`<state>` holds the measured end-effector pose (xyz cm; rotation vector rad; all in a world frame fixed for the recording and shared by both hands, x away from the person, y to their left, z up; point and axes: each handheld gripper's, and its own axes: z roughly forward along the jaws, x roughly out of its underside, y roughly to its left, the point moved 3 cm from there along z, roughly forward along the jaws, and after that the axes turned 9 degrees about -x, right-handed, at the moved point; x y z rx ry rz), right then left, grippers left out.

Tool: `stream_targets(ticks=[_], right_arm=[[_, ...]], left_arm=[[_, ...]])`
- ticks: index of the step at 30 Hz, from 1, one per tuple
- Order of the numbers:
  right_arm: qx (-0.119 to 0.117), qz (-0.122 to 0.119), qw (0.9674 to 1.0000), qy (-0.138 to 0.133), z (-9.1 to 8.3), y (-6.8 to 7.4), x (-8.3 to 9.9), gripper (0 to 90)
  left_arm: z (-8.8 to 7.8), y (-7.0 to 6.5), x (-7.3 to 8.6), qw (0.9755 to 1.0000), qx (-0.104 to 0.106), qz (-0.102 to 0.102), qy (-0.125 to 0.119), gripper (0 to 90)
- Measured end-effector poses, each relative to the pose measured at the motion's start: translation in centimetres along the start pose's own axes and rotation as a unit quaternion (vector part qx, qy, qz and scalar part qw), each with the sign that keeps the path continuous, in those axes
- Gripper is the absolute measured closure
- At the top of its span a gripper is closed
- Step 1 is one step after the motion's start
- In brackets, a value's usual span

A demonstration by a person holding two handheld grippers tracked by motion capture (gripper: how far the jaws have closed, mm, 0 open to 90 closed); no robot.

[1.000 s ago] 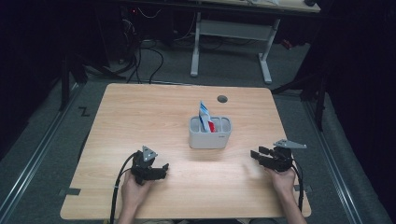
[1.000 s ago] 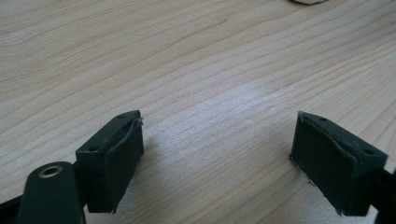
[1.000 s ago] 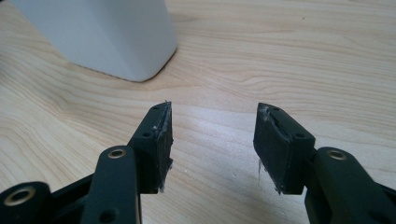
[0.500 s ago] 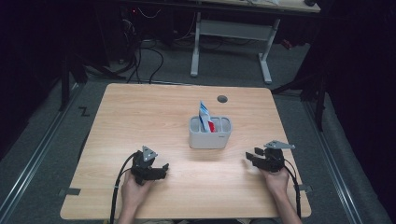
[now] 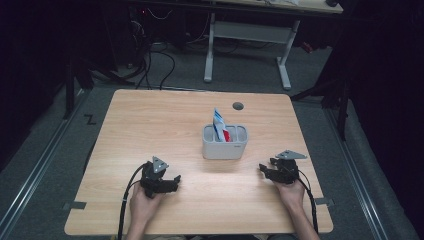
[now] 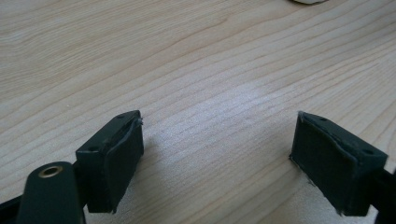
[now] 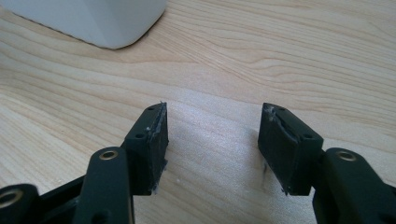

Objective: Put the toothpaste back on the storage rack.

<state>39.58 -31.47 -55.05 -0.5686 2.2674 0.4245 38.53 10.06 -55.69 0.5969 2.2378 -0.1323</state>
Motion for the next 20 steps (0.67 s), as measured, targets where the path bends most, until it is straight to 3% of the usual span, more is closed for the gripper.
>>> stream_targets(ticks=[5, 9, 20], right_arm=[[0.017, -0.023, 0.9996, 0.008, 0.1, 0.47, 0.03, 39.9], [0.016, -0.012, 0.9997, 0.01, 0.12, 0.3, 0.03, 36.6], [0.015, -0.013, 0.9998, 0.009, 0.13, 0.25, 0.02, 36.3]], left_arm=[[0.0, 0.01, 0.0, 1.0, 0.0, 0.0, 0.0, 17.3], [0.0, 0.0, 0.0, 1.0, 0.0, 0.0, 0.0, 17.3], [0.0, 0.0, 0.01, 1.0, 0.0, 0.0, 0.0, 17.3]])
